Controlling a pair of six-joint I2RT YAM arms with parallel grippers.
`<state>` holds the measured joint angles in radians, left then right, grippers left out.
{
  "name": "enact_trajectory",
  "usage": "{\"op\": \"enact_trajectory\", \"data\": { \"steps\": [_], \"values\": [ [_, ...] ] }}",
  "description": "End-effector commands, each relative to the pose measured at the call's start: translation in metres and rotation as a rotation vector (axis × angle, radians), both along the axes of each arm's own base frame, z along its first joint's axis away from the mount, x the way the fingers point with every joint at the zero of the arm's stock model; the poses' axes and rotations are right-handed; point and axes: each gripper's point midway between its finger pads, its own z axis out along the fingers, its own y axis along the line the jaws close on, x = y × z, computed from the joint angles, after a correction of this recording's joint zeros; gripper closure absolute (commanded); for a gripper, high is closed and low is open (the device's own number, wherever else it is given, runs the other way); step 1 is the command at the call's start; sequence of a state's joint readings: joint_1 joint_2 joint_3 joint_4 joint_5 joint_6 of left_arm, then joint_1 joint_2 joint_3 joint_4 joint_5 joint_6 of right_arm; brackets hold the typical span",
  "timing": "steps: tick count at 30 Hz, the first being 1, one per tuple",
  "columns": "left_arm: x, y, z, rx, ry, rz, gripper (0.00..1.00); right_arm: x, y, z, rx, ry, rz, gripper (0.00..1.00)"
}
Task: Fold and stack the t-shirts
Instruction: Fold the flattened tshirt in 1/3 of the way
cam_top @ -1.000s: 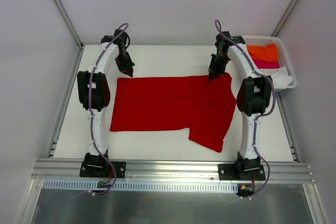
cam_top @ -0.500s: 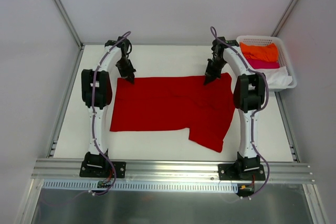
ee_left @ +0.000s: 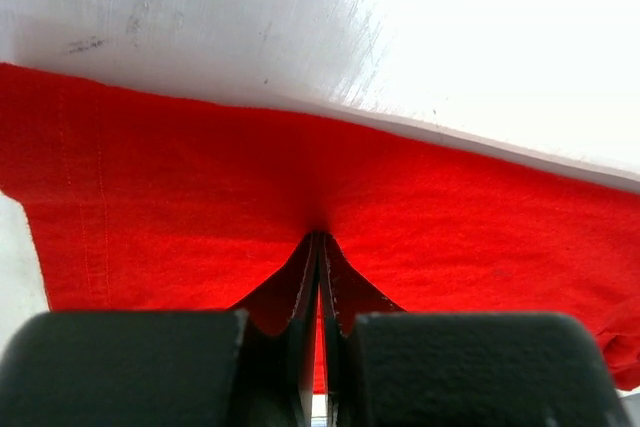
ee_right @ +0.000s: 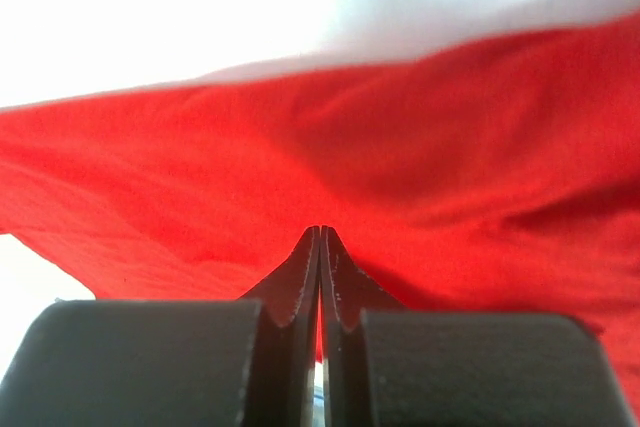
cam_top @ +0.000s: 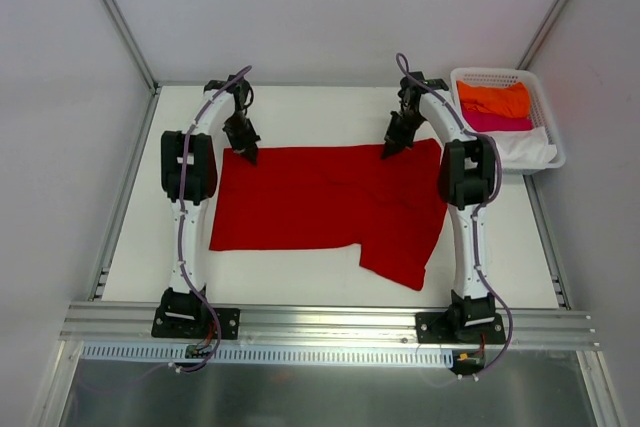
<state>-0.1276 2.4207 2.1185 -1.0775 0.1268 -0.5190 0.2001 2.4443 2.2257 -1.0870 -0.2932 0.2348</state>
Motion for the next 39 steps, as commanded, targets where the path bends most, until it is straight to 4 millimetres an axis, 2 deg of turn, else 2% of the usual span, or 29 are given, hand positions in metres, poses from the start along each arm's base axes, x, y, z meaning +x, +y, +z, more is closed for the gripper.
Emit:
{"op": "enact_trajectory", "data": {
  "steps": [1, 7, 14, 17, 22, 27, 28, 30, 31, 35, 37, 38, 39],
  "values": [
    [0.004, -0.004, 0.006, -0.019, 0.000, 0.021, 1.00, 0.008, 0.004, -0.003, -0.005, -0.005, -0.022, 0.99],
    [0.012, -0.006, 0.001, -0.035, 0.003, 0.038, 1.00, 0.012, -0.002, -0.020, -0.049, 0.009, -0.036, 0.99],
    [0.021, 0.004, -0.005, -0.046, 0.003, 0.085, 1.00, 0.028, 0.005, -0.029, -0.027, -0.006, -0.063, 0.99],
    [0.028, 0.013, -0.007, -0.041, -0.008, 0.105, 1.00, 0.041, 0.009, -0.031, 0.000, -0.033, -0.090, 0.99],
    [0.036, 0.031, -0.013, -0.042, -0.005, 0.160, 1.00, 0.049, 0.012, -0.042, 0.057, -0.020, -0.133, 0.98],
    [0.048, 0.043, -0.014, -0.059, -0.021, 0.209, 1.00, 0.063, 0.016, -0.040, 0.103, -0.064, -0.146, 0.96],
    [0.056, 0.054, -0.008, -0.064, -0.046, 0.242, 1.00, 0.069, 0.016, -0.039, 0.116, -0.083, -0.149, 0.96],
    [0.063, 0.059, -0.009, -0.075, -0.057, 0.264, 1.00, 0.074, 0.017, -0.037, 0.137, -0.093, -0.165, 0.96],
    [0.070, 0.063, -0.003, -0.080, -0.085, 0.281, 1.00, 0.079, 0.017, -0.037, 0.150, -0.109, -0.168, 0.96],
    [0.086, 0.069, 0.014, -0.074, -0.167, 0.269, 1.00, 0.095, 0.018, -0.020, 0.186, -0.202, -0.137, 0.96],
    [0.095, 0.074, 0.037, -0.030, -0.254, 0.236, 0.94, 0.110, 0.019, 0.010, 0.216, -0.319, -0.096, 0.97],
    [0.099, 0.072, 0.048, -0.009, -0.291, 0.215, 0.88, 0.111, 0.020, 0.018, 0.223, -0.348, -0.084, 0.96],
    [0.102, 0.078, 0.073, 0.037, -0.356, 0.212, 0.81, 0.114, 0.022, 0.049, 0.243, -0.415, -0.071, 0.96]
  ]
}}
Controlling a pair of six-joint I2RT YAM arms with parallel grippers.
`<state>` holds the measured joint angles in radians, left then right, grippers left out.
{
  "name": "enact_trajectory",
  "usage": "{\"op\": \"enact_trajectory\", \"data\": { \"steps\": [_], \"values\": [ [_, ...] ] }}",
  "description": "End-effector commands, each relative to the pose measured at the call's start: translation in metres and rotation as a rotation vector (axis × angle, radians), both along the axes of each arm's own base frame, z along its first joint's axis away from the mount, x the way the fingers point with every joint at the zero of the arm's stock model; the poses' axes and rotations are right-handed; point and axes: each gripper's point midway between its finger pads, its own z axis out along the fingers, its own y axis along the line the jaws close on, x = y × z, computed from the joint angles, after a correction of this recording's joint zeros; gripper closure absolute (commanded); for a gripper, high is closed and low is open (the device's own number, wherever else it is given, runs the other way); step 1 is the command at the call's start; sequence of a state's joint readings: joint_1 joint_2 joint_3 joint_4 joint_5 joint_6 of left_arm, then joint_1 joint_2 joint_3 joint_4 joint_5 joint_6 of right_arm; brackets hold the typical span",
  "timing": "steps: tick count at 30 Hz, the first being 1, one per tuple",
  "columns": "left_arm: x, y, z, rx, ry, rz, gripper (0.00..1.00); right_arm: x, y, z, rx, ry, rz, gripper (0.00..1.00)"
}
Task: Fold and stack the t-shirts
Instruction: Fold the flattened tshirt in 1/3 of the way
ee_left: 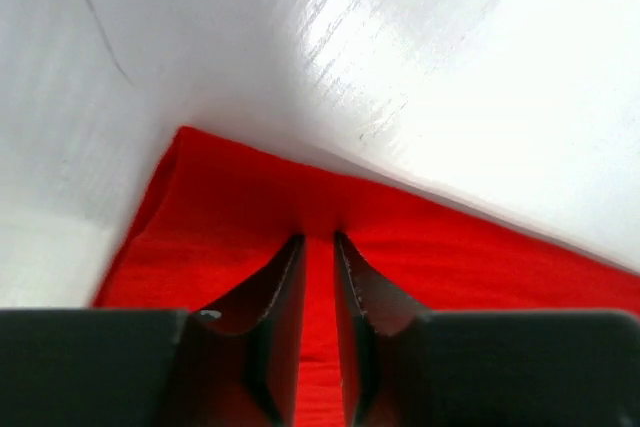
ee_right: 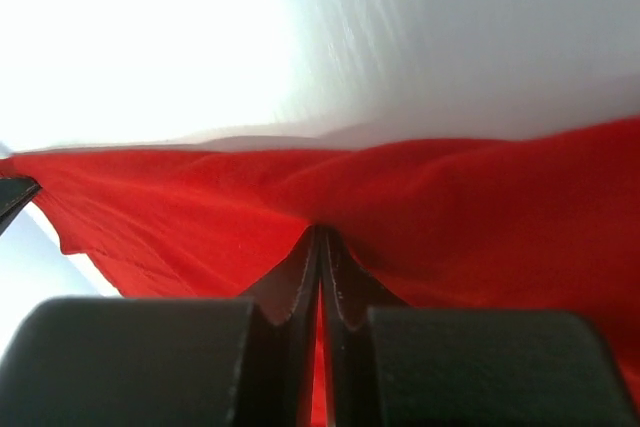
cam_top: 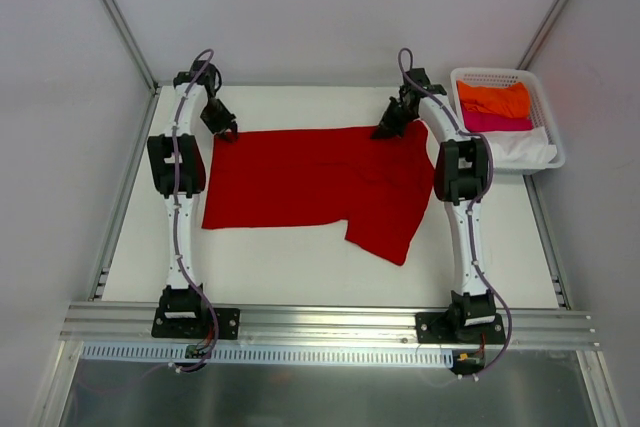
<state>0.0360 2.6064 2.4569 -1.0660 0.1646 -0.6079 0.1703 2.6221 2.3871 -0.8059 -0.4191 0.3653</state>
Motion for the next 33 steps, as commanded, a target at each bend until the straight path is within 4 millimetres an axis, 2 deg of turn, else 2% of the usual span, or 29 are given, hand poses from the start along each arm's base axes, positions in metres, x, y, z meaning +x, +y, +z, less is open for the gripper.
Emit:
{"op": "enact_trajectory", "data": {
  "steps": [1, 2, 3, 4, 5, 6, 7, 8, 9, 10, 11, 13, 14, 15, 16, 17, 19, 20, 21, 23, 26, 29, 33],
  "values": [
    [0.023, 0.011, 0.087, 0.141, -0.233, -0.025, 0.74, 0.034, -0.003, 0.090, 0.049, -0.297, 0.024, 0.94],
    [0.025, 0.010, 0.102, 0.149, -0.266, -0.021, 0.64, 0.034, -0.002, 0.103, 0.057, -0.326, 0.029, 0.90],
    [0.023, 0.011, 0.137, 0.161, -0.332, -0.003, 0.54, 0.033, -0.001, 0.120, 0.067, -0.361, 0.038, 0.89],
    [0.019, 0.017, 0.148, 0.190, -0.346, 0.031, 0.43, 0.030, 0.003, 0.160, 0.094, -0.439, 0.054, 0.89],
    [0.017, -0.002, 0.163, 0.194, -0.389, 0.007, 0.33, 0.025, 0.005, 0.177, 0.109, -0.470, 0.066, 0.85],
    [0.009, -0.006, 0.200, 0.200, -0.461, 0.010, 0.12, 0.016, 0.009, 0.190, 0.138, -0.483, 0.093, 0.76],
    [0.002, -0.011, 0.207, 0.210, -0.473, -0.002, 0.03, 0.001, 0.013, 0.226, 0.160, -0.535, 0.119, 0.64],
    [-0.004, -0.016, 0.219, 0.214, -0.496, -0.020, 0.01, -0.010, 0.015, 0.238, 0.162, -0.552, 0.148, 0.52],
    [-0.020, -0.029, 0.235, 0.213, -0.517, -0.058, 0.01, -0.030, 0.022, 0.240, 0.176, -0.525, 0.188, 0.47],
    [-0.032, -0.035, 0.239, 0.204, -0.516, -0.070, 0.01, -0.050, 0.022, 0.266, 0.172, -0.561, 0.212, 0.36],
    [-0.056, -0.042, 0.240, 0.195, -0.496, -0.076, 0.01, -0.066, 0.021, 0.257, 0.139, -0.535, 0.241, 0.33],
    [-0.081, -0.046, 0.232, 0.201, -0.454, -0.094, 0.01, -0.103, 0.023, 0.252, 0.123, -0.463, 0.287, 0.32],
    [-0.098, -0.045, 0.236, 0.209, -0.452, -0.099, 0.01, -0.123, 0.020, 0.258, 0.104, -0.465, 0.313, 0.32],
    [-0.120, -0.047, 0.203, 0.228, -0.343, -0.130, 0.01, -0.147, 0.013, 0.229, 0.059, -0.339, 0.310, 0.32],
    [-0.135, -0.047, 0.195, 0.220, -0.314, -0.142, 0.01, -0.163, 0.008, 0.224, 0.042, -0.307, 0.318, 0.35],
    [-0.158, -0.046, 0.164, 0.218, -0.211, -0.163, 0.01, -0.173, 0.001, 0.209, 0.001, -0.254, 0.318, 0.36],
    [-0.181, -0.047, 0.142, 0.203, -0.127, -0.203, 0.01, -0.208, -0.016, 0.170, -0.079, -0.091, 0.353, 0.36],
    [-0.197, -0.043, 0.127, 0.217, -0.076, -0.233, 0.01, -0.216, -0.027, 0.157, -0.141, -0.040, 0.356, 0.35],
    [-0.204, -0.040, 0.122, 0.234, -0.054, -0.245, 0.01, -0.231, -0.037, 0.147, -0.195, 0.025, 0.370, 0.33],
    [-0.223, -0.026, 0.111, 0.308, 0.001, -0.274, 0.01, -0.243, -0.055, 0.135, -0.305, 0.094, 0.369, 0.27],
    [-0.238, -0.015, 0.102, 0.351, 0.072, -0.298, 0.01, -0.247, -0.068, 0.126, -0.394, 0.133, 0.368, 0.20],
    [-0.253, -0.010, 0.092, 0.371, 0.136, -0.306, 0.01, -0.254, -0.065, 0.117, -0.379, 0.180, 0.376, 0.19],
    [-0.268, 0.008, 0.084, 0.457, 0.177, -0.299, 0.01, -0.254, -0.060, 0.107, -0.370, 0.161, 0.365, 0.17]
  ]
}}
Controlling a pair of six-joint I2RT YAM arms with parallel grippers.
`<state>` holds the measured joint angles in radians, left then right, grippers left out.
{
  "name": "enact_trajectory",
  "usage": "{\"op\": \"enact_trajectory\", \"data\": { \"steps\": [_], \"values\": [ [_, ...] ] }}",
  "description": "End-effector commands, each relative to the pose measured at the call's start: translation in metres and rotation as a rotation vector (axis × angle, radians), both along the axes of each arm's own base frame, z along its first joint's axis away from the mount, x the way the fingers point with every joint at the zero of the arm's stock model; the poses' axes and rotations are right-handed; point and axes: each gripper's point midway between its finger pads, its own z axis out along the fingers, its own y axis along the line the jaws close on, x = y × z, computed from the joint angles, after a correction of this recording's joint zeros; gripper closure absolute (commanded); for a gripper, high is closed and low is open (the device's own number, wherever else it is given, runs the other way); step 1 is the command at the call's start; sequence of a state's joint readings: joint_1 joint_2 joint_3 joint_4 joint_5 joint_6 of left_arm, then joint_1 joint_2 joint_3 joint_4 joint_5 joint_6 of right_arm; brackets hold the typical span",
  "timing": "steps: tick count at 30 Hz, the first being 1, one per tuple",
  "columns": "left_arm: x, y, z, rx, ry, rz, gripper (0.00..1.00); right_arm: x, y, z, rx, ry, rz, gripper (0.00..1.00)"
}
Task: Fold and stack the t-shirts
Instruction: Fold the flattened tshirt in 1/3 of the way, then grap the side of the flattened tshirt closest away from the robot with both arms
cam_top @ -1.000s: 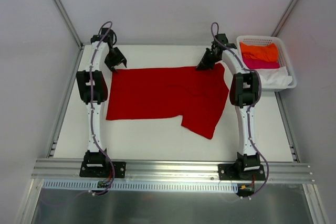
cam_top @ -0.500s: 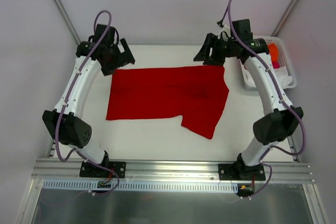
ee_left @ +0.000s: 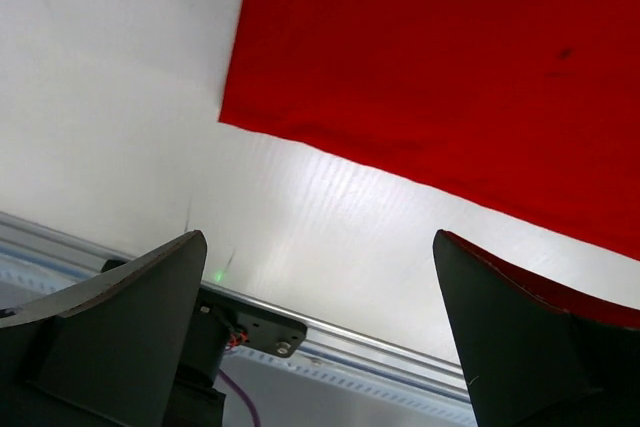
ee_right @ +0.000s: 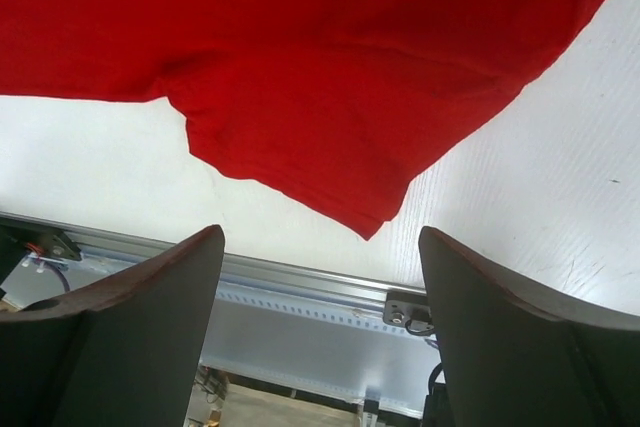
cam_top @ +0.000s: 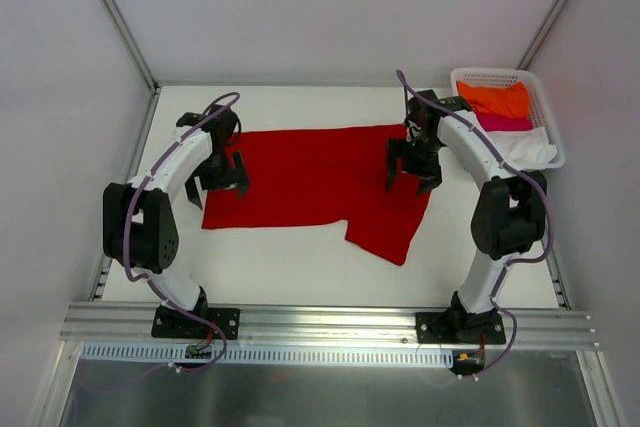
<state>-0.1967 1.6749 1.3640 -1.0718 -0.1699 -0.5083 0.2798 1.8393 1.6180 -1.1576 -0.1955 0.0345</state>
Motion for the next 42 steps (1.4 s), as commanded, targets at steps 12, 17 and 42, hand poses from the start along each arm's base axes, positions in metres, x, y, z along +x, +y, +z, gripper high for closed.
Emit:
{"op": "enact_trajectory", "data": {
  "steps": [12, 17, 42],
  "values": [
    [-0.071, 0.038, -0.044, 0.177, 0.149, 0.012, 0.01, -0.071, -0.008, -0.051, 0.006, 0.132, -0.033, 0.15],
    [-0.060, 0.035, -0.063, 0.157, 0.087, 0.005, 0.01, -0.073, -0.004, -0.058, 0.034, 0.128, -0.044, 0.15],
    [-0.018, 0.038, -0.074, 0.171, -0.054, -0.011, 0.01, -0.113, -0.005, -0.064, 0.080, 0.131, -0.115, 0.17]
  ]
}}
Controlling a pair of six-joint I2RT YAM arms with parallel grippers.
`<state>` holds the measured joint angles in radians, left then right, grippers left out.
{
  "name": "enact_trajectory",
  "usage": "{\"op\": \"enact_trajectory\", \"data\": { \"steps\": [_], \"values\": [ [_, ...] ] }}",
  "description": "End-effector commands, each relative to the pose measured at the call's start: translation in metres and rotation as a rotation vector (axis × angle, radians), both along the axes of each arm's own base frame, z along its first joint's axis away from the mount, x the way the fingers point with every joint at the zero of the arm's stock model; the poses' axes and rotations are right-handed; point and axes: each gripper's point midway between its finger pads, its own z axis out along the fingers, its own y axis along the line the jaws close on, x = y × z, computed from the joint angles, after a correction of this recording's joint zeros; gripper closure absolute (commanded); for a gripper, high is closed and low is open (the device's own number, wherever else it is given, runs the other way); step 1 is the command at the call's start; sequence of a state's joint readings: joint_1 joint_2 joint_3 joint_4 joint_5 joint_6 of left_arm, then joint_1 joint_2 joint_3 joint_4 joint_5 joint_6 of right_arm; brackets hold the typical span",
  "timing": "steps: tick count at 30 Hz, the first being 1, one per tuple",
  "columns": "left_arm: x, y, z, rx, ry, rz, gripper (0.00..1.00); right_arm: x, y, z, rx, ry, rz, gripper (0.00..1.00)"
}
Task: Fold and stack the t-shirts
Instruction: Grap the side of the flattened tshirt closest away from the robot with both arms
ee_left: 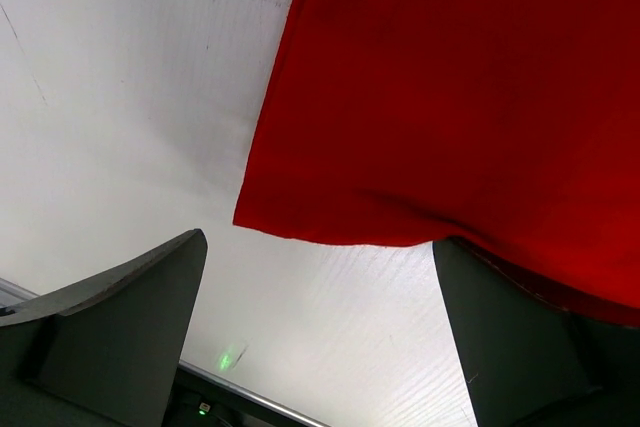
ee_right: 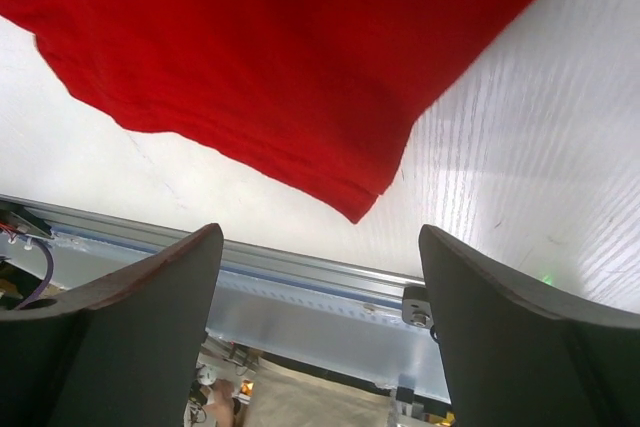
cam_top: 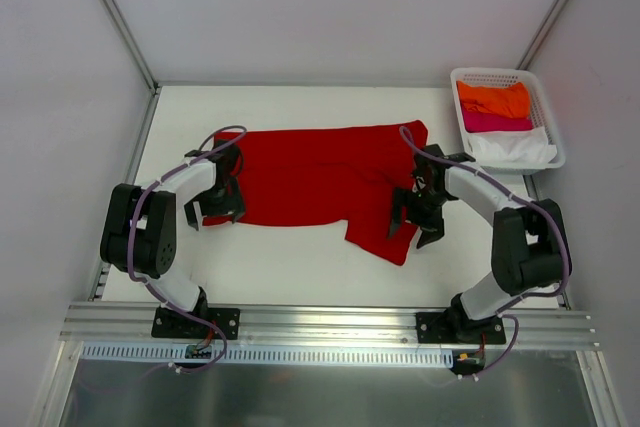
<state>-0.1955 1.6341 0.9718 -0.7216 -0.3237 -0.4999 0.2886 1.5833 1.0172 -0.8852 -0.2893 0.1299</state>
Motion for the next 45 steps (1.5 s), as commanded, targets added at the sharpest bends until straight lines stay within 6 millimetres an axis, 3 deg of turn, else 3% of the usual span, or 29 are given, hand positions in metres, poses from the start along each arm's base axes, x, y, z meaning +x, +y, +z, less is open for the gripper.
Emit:
{"op": "enact_trajectory", "data": {
  "steps": [1, 7, 14, 17, 21, 28, 37, 45],
  "values": [
    [0.009, 0.004, 0.008, 0.018, -0.030, -0.016, 0.01, -0.017, 0.000, 0.003, 0.014, 0.016, -0.044, 0.16],
    [0.006, -0.004, 0.029, -0.035, -0.068, -0.010, 0.01, -0.034, -0.004, 0.011, 0.014, 0.002, -0.075, 0.17],
    [0.002, -0.013, 0.049, -0.097, -0.087, -0.001, 0.01, -0.036, -0.006, 0.008, 0.006, -0.001, -0.078, 0.16],
    [-0.003, -0.007, 0.040, -0.064, -0.060, 0.006, 0.01, -0.032, -0.003, 0.002, 0.010, -0.008, -0.079, 0.16],
    [-0.008, -0.012, 0.010, -0.085, 0.016, -0.006, 0.01, -0.028, 0.002, -0.007, 0.024, 0.007, -0.076, 0.17],
    [0.004, -0.015, 0.004, -0.102, -0.008, -0.023, 0.01, -0.016, 0.007, -0.016, 0.027, -0.006, -0.074, 0.18],
    [0.010, -0.015, -0.007, -0.121, -0.002, -0.025, 0.01, -0.021, 0.009, -0.041, -0.003, 0.046, -0.046, 0.23],
    [0.004, -0.008, -0.005, -0.125, -0.019, -0.015, 0.01, -0.024, 0.009, -0.045, -0.019, 0.052, -0.029, 0.49]
  ]
}}
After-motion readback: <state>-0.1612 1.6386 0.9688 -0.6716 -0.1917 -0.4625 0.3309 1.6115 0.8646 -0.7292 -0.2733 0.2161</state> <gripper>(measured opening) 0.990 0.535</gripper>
